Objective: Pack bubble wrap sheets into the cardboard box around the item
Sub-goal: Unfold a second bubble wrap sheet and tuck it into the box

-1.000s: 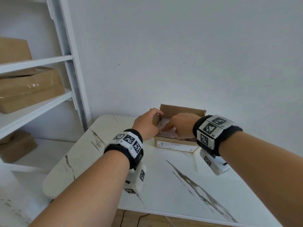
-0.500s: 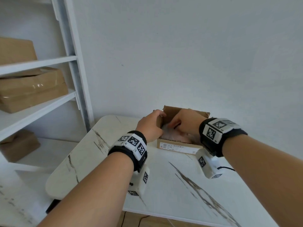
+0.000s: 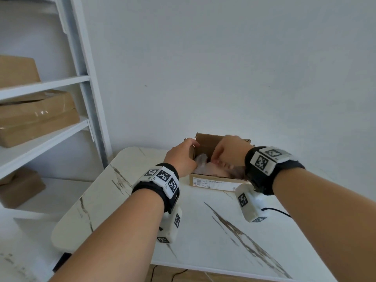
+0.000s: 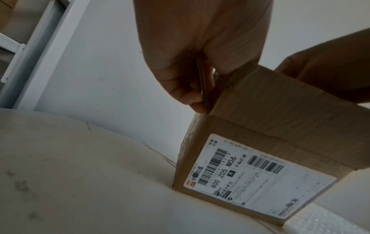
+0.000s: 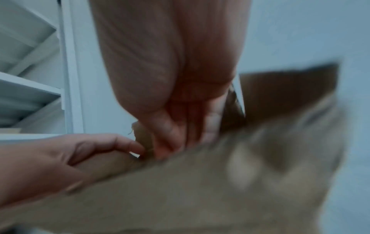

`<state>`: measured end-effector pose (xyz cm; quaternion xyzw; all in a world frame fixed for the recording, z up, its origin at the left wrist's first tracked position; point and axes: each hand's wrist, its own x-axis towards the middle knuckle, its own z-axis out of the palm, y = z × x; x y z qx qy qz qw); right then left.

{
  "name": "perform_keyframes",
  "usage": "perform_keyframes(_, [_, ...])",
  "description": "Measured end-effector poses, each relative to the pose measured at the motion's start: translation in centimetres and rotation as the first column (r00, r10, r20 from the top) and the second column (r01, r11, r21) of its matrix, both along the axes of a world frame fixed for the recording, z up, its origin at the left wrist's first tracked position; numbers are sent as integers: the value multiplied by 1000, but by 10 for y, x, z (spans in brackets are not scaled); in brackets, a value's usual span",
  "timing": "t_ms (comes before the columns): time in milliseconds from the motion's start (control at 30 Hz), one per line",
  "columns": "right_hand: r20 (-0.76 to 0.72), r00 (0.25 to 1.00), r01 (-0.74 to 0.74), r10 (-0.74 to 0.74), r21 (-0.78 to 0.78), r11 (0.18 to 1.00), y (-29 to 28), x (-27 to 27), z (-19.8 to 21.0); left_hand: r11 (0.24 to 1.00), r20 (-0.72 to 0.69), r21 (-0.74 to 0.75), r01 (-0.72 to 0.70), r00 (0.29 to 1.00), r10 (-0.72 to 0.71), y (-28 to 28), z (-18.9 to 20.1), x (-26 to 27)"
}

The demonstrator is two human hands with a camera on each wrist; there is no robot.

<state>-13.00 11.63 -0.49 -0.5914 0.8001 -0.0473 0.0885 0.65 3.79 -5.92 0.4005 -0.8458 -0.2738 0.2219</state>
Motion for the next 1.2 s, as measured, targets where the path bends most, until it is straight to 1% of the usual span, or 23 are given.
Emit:
perform_keyframes(33, [-28, 999, 30, -32, -60, 998, 4, -5, 6, 1000, -2, -7, -7, 1000, 7, 0, 0, -1])
perform_keyframes(67, [-94, 994, 45, -51, -62, 997, 7, -12, 9, 1000, -4, -12, -15, 1000, 15, 0, 0, -2])
perform_keyframes(133, [-224, 973, 75, -58, 65, 995, 12, -15, 8, 1000, -3, -11, -25, 1000, 25, 0, -1, -3])
perform_keyframes(167, [-245, 968, 89, -54, 136, 987, 13, -13, 6, 1000, -2, -9, -28, 1000, 28, 0, -1, -4])
perform_keyframes(233, [-246, 969, 94, -37, 225, 970, 14, -8, 4, 999, 6, -10, -31, 1000, 31, 0, 0, -4])
perform_keyframes(333, [-259, 965, 119, -42, 292, 949, 13, -3, 5, 999, 6, -16, -35, 999, 35, 1, -1, -5])
perform_keyframes(467, [-241, 966, 169, -89, 335, 927, 7, -3, 0, 999, 2, -12, -32, 999, 32, 0, -1, -5])
perform_keyframes(533, [-247, 966, 160, -79, 330, 930, 7, -3, -3, 1000, 7, -8, -30, 1000, 30, 0, -1, -6])
perform_keyframes(567, [-234, 970, 146, -69, 331, 932, 6, -4, -3, 999, 6, -7, -33, 999, 33, 0, -1, -6])
perform_keyframes(633, [-161, 983, 141, -89, 350, 926, 4, -12, -2, 999, 2, -8, -40, 999, 40, -1, -2, -6])
perform_keyframes(667, [-111, 986, 158, -127, 343, 926, 4, -17, 0, 999, 4, -12, -40, 999, 41, -1, -2, -6])
perform_keyframes(700, [-67, 983, 182, -170, 293, 939, 4, -21, 4, 999, 7, -19, -40, 999, 41, -2, -2, -7])
perform_keyframes(733, [-31, 981, 195, -193, 203, 959, 5, -23, 8, 999, 9, -22, -42, 999, 42, -3, -2, -7])
perform_keyframes(800, [-34, 989, 143, -144, -13, 990, 5, -23, 12, 999, 7, -21, -48, 999, 49, -3, -3, -8])
perform_keyframes(833, [-63, 993, 100, -104, -53, 994, 4, -21, 11, 998, 5, -19, -52, 999, 52, -3, -3, -9])
perform_keyframes(900, [-162, 985, 52, -52, -4, 999, 3, -17, 3, 998, 6, -20, -61, 998, 61, -3, -3, -10])
perform_keyframes(1000, [-320, 947, 76, -31, 131, 988, -2, -14, -3, 996, 5, -31, -88, 996, 89, -2, -3, -13])
perform_keyframes(1200, [-442, 896, 121, 34, 316, 941, -7, -11, -7, 994, -5, -50, -98, 995, 98, -3, -4, -16])
